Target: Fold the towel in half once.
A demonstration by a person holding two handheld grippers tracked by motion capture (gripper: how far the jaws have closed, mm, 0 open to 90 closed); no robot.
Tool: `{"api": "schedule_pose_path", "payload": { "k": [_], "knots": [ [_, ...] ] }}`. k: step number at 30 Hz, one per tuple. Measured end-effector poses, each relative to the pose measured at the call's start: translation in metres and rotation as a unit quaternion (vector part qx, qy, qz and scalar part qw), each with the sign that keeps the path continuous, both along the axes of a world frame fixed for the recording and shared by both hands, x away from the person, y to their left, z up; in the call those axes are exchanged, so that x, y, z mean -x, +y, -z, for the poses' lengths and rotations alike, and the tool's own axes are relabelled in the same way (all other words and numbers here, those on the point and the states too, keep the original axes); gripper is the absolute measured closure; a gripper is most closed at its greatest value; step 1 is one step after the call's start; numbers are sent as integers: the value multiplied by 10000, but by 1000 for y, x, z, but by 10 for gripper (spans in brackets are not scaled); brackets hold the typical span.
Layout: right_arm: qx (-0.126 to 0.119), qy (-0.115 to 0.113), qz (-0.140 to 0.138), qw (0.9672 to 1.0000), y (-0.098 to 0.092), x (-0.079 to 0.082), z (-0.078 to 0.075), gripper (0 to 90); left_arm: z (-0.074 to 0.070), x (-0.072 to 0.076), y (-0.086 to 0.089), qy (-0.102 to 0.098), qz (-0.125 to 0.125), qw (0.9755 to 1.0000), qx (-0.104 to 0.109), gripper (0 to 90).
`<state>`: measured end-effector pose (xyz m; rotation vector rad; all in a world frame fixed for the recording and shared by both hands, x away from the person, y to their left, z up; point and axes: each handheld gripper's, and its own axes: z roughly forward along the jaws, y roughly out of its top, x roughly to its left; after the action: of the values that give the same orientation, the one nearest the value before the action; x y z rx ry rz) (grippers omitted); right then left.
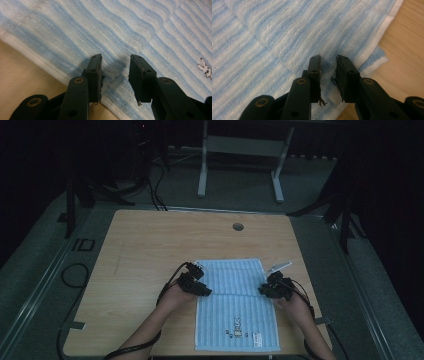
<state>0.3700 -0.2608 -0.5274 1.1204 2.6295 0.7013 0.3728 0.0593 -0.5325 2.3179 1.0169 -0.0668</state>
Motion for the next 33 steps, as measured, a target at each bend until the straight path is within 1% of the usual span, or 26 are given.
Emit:
{"api": "schedule_pose_path", "payload": {
  "k": [2, 3, 4, 6, 8, 11, 13, 14, 15, 16, 17, 18, 19, 21, 22, 23, 24, 25, 26, 28, 29, 31, 33],
  "knots": [
    [59, 19, -58, 10000, 4, -6, -1, 731, 0, -6, 5, 61, -74, 10000, 14, 622],
    [65, 42, -41, 10000, 6, -9, -1, 731, -1, -9, 7, 62, -122, 9999, -18, 621],
    [69, 53, -44, 10000, 9, -13, -1, 732, -1, -9, 8, 59, -112, 9999, -52, 621],
    [71, 69, -51, 9999, 11, -15, -1, 731, -2, -11, 10, 84, -108, 9999, -83, 621],
    [67, 80, -46, 9999, 17, -23, -1, 731, -2, -10, 13, 47, -74, 9998, -151, 621],
    [71, 79, -29, 9999, 20, -25, -2, 728, -3, -10, 16, 49, -100, 9999, -85, 608],
    [193, 77, -93, 9997, 23, -25, -4, 719, -6, -12, 18, 23, -135, 9999, -84, 599],
    [219, 79, -127, 9996, 24, -25, -7, 712, -9, -14, 20, -29, -136, 9998, -113, 577],
    [170, 72, -134, 9997, 24, -26, -10, 709, -14, -17, 22, -86, -182, 9997, -134, 577],
    [131, 62, -130, 9998, 23, -28, -15, 706, -19, -21, 25, -140, -242, 9996, -79, 576],
    [121, 31, -107, 9999, 23, -31, -19, 701, -24, -26, 29, -174, -302, 9994, -73, 573],
    [125, -2, -83, 9999, 23, -34, -24, 698, -29, -30, 32, -269, -440, 9986, -153, 546],
    [117, -46, -57, 9999, 23, -39, -29, 694, -35, -36, 36, -396, -596, 9971, -270, 543],
    [73, -96, 18, 9999, 23, -49, -38, 680, -41, -45, 42, -439, -712, 9962, -228, 543],
    [35, -124, 52, 9999, 23, -55, -42, 670, -43, -52, 46, -488, -834, 9952, -174, 542],
    [3, -120, 89, 9999, 23, -63, -45, 642, -43, -57, 48, -478, -903, 9946, -157, 540],
    [49, -111, 151, 9998, 24, -70, -47, 633, -42, -63, 50, -476, -977, 9940, -147, 514],
    [81, -131, 182, 9997, 25, -76, -49, 622, -41, -68, 52, -491, -1040, 9932, -185, 495],
    [94, -129, 227, 9996, 26, -83, -50, 604, -39, -72, 53, -464, -1095, 9927, -219, 483],
    [86, -84, 342, 9993, 27, -96, -50, 596, -32, -81, 56, -315, -1299, 9906, -279, 464],
    [88, -50, 389, 9992, 27, -101, -50, 584, -28, -84, 55, -302, -1364, 9896, -331, 464],
    [101, -20, 501, 9987, 28, -110, -49, 558, -22, -87, 54, -260, -1399, 9892, -355, 464],
    [60, 7, 650, 9979, 30, -118, -45, 522, -14, -90, 54, -166, -1375, 9901, -212, 464]
  ]
}}
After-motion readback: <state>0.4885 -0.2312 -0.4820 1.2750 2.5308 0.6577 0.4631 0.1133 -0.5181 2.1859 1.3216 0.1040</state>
